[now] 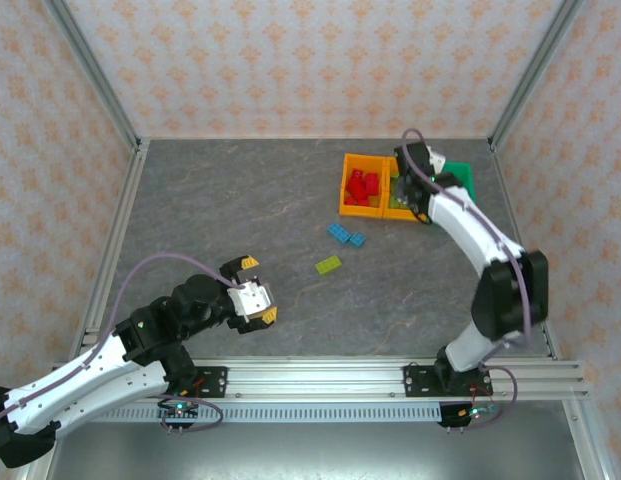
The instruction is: Sort the legos into containers by color
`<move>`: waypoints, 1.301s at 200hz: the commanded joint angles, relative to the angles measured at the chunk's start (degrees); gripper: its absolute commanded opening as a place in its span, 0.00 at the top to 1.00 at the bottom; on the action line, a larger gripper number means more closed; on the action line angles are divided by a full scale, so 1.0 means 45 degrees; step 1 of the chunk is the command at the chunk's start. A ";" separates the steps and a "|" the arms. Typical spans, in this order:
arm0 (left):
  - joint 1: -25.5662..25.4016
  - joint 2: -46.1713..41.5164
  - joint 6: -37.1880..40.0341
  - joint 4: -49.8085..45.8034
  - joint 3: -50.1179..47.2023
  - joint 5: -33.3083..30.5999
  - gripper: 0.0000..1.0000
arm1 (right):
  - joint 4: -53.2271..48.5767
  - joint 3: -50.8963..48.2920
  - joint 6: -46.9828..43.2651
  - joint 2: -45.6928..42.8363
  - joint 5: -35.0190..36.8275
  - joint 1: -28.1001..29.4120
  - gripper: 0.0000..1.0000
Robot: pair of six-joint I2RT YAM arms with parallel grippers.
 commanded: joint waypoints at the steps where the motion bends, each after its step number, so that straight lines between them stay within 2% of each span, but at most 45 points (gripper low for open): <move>1: -0.0014 -0.0179 -0.0182 0.0147 -0.0067 -0.0763 0.00 | -0.0448 0.1550 -0.1384 0.1742 -0.1000 -0.0537 0.64; 20: 0.0023 0.0075 -0.0927 0.0263 0.0087 -0.1291 0.00 | -0.0945 0.2767 -0.1417 0.2721 -0.1324 -0.0629 0.39; 36: 0.0151 0.0453 -0.1608 0.0371 0.0272 -0.1482 0.00 | -0.1135 0.3023 -0.1141 0.2670 -0.1523 -0.0629 0.29; 67: 0.0708 0.1980 -0.3745 -0.0071 0.1584 -0.0673 0.00 | -0.0951 0.1295 -0.0275 0.0515 -0.2564 -0.0584 0.27; 90: 0.0728 0.3981 -0.5812 -0.0982 0.3654 0.0108 0.00 | -0.0967 -0.0874 0.0214 -0.2340 -0.3649 -0.0297 0.27; 119: 0.0631 0.6879 -0.9181 -0.0755 0.5298 -0.0184 0.06 | -0.2068 -0.2997 0.0221 -0.5952 -0.4837 0.0322 0.24; 137: 0.0593 0.8944 -1.0303 -0.0733 0.6222 -0.0376 0.06 | -0.2971 -0.4086 0.0691 -0.8017 -0.5103 0.0483 0.22; 173: 0.0348 1.2506 -1.0451 0.0195 0.7479 0.0046 0.08 | -0.4491 -0.5435 0.0924 -1.0525 -0.6504 0.0490 0.14; 209: 0.0343 1.5517 -0.9712 0.0152 0.8662 -0.0273 0.19 | -0.4955 -0.5898 0.0689 -1.0818 -0.8827 0.0536 0.09; 223: 0.0341 1.6310 -0.9607 0.0030 0.9077 -0.0866 0.28 | -0.4960 -0.5976 0.0643 -1.0804 -0.9476 0.0605 0.08; 260: 0.0385 1.7159 -0.9550 0.0725 0.9143 -0.1866 0.31 | -0.5175 -0.5916 0.0411 -1.0804 -1.0131 0.0753 0.07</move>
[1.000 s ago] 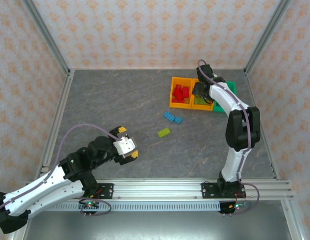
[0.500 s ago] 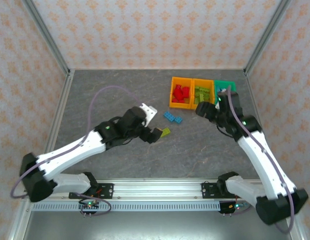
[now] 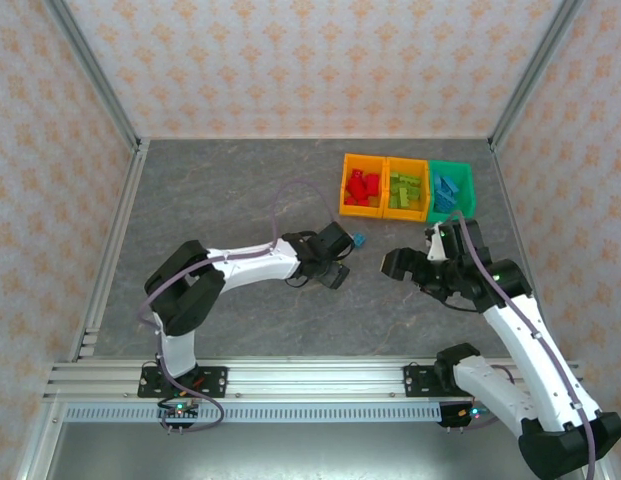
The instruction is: Sort the legos into containers by color
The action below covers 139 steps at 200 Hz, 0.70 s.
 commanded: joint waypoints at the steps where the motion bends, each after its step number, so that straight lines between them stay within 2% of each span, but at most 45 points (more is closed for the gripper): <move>1: 0.0017 0.0139 0.0141 0.0594 0.0353 -0.1056 0.31 | -0.0420 0.0027 -0.0275 -0.0108 -0.0989 0.0109 0.07; 69: 0.0107 0.1898 -0.0093 0.0856 0.0829 0.0020 0.53 | -0.0772 0.0221 -0.0556 0.0201 -0.1237 0.0224 0.07; 93: 0.0102 0.1904 -0.0223 0.0935 0.0746 0.0410 0.65 | -0.0661 0.0299 -0.0510 0.0336 -0.1493 0.0263 0.07; 107: 0.0096 0.1619 -0.0328 0.1087 0.0660 0.0713 0.77 | -0.0567 0.0331 -0.0446 0.0307 -0.1612 0.0261 0.07; 125: -0.0021 0.0834 -0.0505 0.1446 0.0757 0.1197 0.80 | -0.0543 0.0564 -0.0250 0.0145 -0.1187 0.0264 0.08; 139: -0.0113 0.0583 -0.0569 0.1844 0.1319 0.1467 0.81 | -0.0372 0.0842 0.0118 -0.0142 -0.0028 0.0267 0.09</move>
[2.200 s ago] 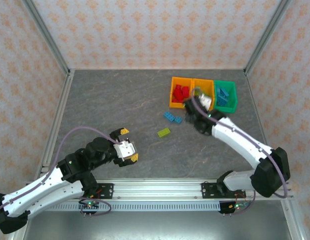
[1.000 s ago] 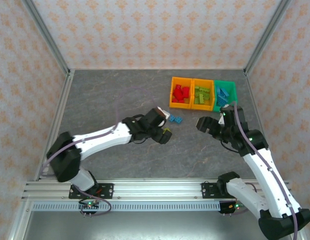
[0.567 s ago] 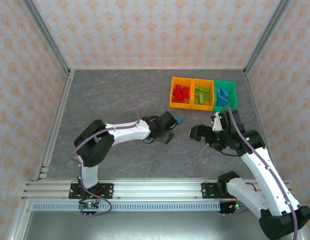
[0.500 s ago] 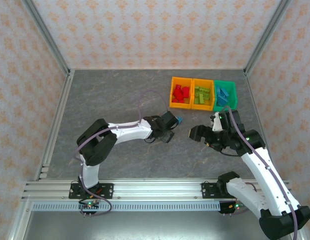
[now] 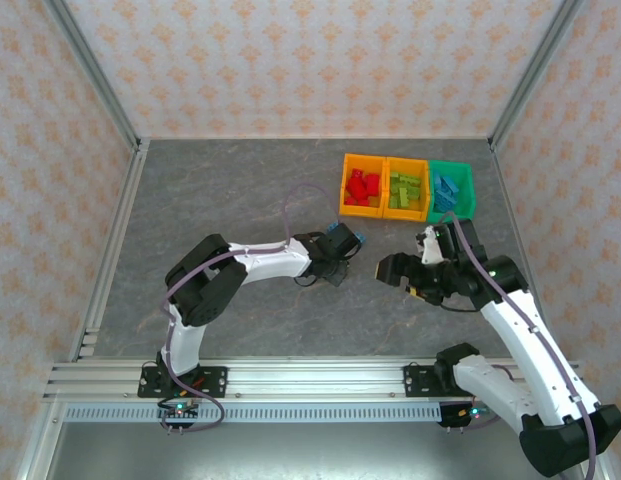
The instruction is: Sort the legos into containers by color
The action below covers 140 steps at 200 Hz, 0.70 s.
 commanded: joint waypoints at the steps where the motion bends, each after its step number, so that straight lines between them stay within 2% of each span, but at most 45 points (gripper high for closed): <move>1: -0.0167 -0.0918 -0.0281 0.0842 0.0711 0.0780 0.81 | 0.0124 0.0722 0.0422 -0.0514 0.1317 0.0083 0.09; 18: -0.0207 -0.0794 -0.0280 0.1028 0.2176 0.0605 0.81 | 0.0615 0.0661 0.0871 -0.0945 0.3587 0.0081 0.08; 41: -0.0187 0.0872 0.0020 0.1467 0.4614 -0.0395 0.80 | 0.1377 0.0155 0.1658 -0.1238 0.6223 0.0080 0.07; 73: -0.0041 0.3915 0.0186 0.1934 0.8598 -0.1213 0.81 | 0.2429 -0.0509 0.2279 -0.1210 0.5740 0.0082 0.08; 117: 0.0131 0.7387 0.0816 0.2331 1.3351 -0.1771 0.79 | 0.1632 -0.0794 0.2108 -0.1809 0.6396 0.0069 0.08; 126: 0.0167 0.7923 0.0938 0.2322 1.4195 -0.2016 0.76 | 0.1602 -0.0957 0.2140 -0.2095 0.6425 0.0083 0.08; 140: 0.0221 0.8620 0.0978 0.1957 1.5453 -0.2439 0.65 | 0.1488 -0.1129 0.2226 -0.2440 0.6432 0.0081 0.08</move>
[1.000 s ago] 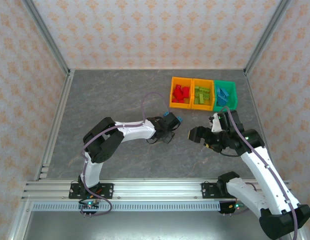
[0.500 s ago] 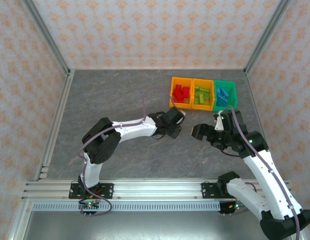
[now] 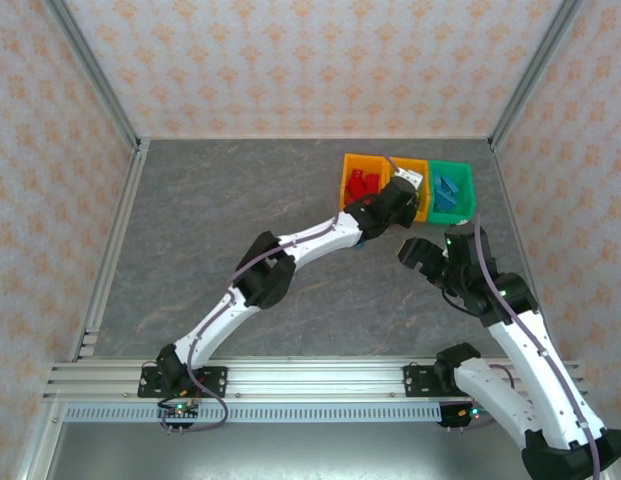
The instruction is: Sort the legos into containers by color
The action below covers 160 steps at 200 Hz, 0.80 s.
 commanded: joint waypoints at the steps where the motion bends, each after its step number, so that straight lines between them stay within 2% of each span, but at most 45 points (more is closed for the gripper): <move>1: 0.0183 0.0598 0.0454 -0.0165 0.2127 -0.1136 0.64 | -0.0285 -0.0329 0.0233 -0.0658 0.0643 0.0058 0.08; 19: 0.0243 0.0701 0.0384 -0.0473 0.2642 -0.1256 0.52 | -0.0408 -0.0473 0.0241 -0.0822 0.0604 0.0059 0.08; 47: 0.0147 -0.0731 0.0248 -0.0325 0.1374 -0.0954 0.49 | -0.0246 -0.0651 0.0242 -0.0680 0.0545 0.0041 0.08; 81: -0.0124 -0.4629 0.0360 0.2486 -0.4023 -0.0278 0.49 | 0.0278 -0.0668 0.0178 -0.0028 0.0275 0.0058 0.08; 119: -0.0327 -0.9831 -0.0351 0.4202 -1.0233 -0.0841 0.49 | 0.0962 -0.0649 -0.0037 0.0954 0.0214 0.0058 0.08; 139: -0.0498 -1.2572 -0.0556 0.3915 -1.3145 -0.0894 0.49 | 0.1240 -0.0609 -0.0313 0.2370 0.0803 0.0043 0.08; 160: -0.0910 -1.5054 -0.0065 0.2615 -1.5309 -0.0377 0.48 | 0.1716 -0.0135 -0.0968 0.4657 0.1378 0.0057 0.08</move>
